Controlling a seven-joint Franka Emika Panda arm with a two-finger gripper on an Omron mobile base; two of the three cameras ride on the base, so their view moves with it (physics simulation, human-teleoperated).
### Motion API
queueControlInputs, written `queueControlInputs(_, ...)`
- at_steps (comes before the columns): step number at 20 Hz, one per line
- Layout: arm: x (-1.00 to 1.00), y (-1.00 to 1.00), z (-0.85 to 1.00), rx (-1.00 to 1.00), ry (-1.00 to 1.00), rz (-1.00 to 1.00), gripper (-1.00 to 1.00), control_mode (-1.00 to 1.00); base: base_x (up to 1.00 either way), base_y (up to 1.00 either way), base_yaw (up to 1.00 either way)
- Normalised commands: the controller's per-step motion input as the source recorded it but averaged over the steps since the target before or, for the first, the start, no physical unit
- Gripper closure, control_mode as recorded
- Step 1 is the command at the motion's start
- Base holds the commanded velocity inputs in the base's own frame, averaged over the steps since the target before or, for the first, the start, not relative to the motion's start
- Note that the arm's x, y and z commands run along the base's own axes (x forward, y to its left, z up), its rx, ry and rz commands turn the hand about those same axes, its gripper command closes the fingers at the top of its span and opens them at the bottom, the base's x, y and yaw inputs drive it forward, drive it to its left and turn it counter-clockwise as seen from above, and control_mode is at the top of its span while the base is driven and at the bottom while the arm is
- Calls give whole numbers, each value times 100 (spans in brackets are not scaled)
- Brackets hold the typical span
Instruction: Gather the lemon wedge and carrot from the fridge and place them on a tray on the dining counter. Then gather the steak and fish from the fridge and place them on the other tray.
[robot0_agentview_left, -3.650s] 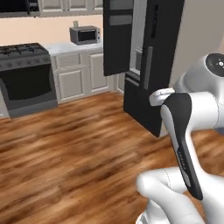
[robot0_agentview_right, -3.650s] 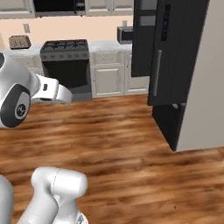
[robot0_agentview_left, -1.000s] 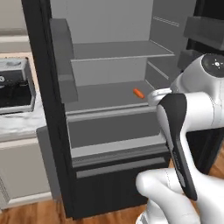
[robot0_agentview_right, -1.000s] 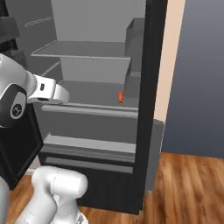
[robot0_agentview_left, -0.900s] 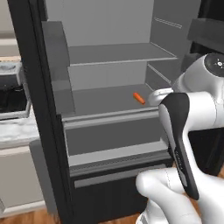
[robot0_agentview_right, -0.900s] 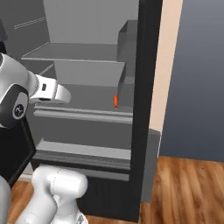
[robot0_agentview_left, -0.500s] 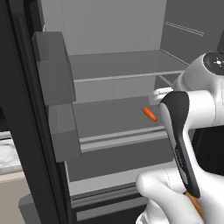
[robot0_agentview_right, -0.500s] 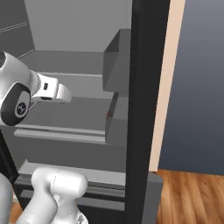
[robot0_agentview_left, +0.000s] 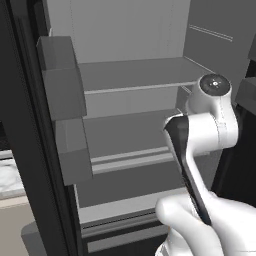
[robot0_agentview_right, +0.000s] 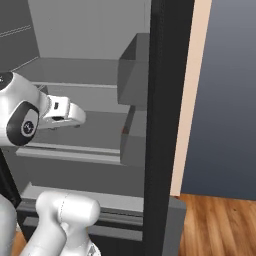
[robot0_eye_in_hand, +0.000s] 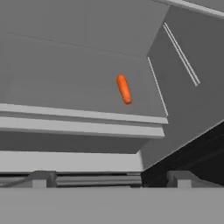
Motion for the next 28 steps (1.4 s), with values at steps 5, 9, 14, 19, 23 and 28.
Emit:
queueControlInputs(5, 96, -49, -86, -4, 12, 0, -100, -100, 0, 0, 0)
queueControlInputs(9, 100, -50, -54, 4, 10, 0, -100, -100, 0, 0, 0)
queueControlInputs(14, 100, -24, -35, 13, 0, 0, -100, -100, 0, 0, 0)
queueControlInputs(19, 100, -33, -52, 6, 6, 0, -100, -100, 0, 0, 0)
queueControlInputs(23, 97, -3, -59, 0, 11, 0, -100, -100, 0, 0, 0)
queueControlInputs(28, 83, -16, -30, 0, 3, 0, -100, -100, 0, 0, 0)
